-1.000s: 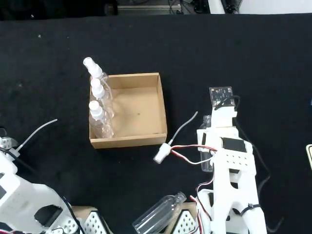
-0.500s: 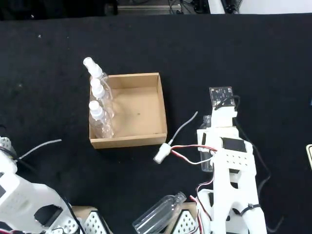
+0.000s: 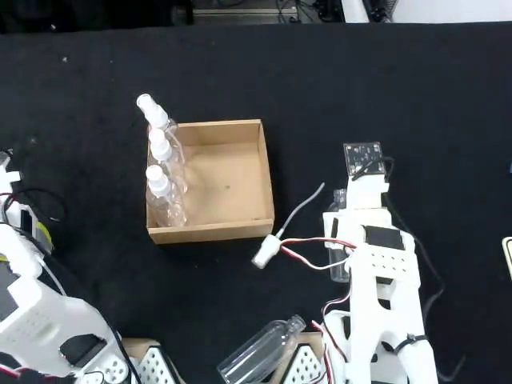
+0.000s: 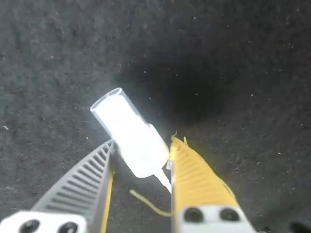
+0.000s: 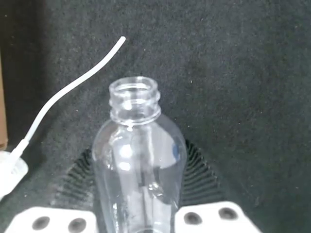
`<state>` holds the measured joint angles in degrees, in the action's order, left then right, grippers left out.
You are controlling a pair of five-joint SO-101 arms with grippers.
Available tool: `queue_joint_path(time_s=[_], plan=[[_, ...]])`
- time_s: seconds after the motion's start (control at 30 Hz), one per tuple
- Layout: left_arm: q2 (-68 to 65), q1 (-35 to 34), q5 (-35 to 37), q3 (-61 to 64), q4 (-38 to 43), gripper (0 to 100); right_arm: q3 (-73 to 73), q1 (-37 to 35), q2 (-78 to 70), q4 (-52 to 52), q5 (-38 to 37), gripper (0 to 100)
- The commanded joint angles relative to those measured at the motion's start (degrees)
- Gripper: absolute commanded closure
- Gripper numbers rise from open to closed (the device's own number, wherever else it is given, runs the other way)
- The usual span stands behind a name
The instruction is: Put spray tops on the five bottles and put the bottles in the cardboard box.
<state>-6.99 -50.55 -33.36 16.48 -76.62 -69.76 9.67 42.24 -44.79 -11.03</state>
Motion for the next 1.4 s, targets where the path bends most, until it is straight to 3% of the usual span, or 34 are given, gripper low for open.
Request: queue_joint_path(time_s=[0.0, 0.07, 0.17, 0.4, 0.53, 0.73, 1.07, 1.37], plan=[[0.3, 0.7, 1.2, -3.6, -0.5, 83, 0.1, -0.7, 2.9, 1.1, -0.2, 98.8], [0.3, 0.6, 1.9, -3.3, -0.4, 75, 0.1, -0.7, 2.9, 1.0, -0.2, 98.8], [0.3, 0.0, 2.5, -3.2, -0.4, 77, 0.1, -0.6, 2.9, 1.0, -0.2, 98.8], [0.2, -0.7, 22.2, -2.9, -0.4, 81, 0.1, -0.8, 2.9, 1.1, -0.2, 98.8], [0.3, 1.7, 23.6, 0.4, 1.2, 81, 0.1, -0.7, 2.9, 1.1, -0.2, 98.8], [0.9, 1.6, 27.6, 8.8, 13.8, 81, 0.1, -0.6, 2.9, 1.0, -0.2, 98.8], [0.9, 1.7, 38.2, 9.5, 14.1, 82, 0.1, -0.7, 2.9, 1.1, -0.2, 98.8], [0.3, 0.0, 41.4, 4.5, 14.0, 81, 0.1, -0.8, 2.9, 1.1, -0.2, 98.8]])
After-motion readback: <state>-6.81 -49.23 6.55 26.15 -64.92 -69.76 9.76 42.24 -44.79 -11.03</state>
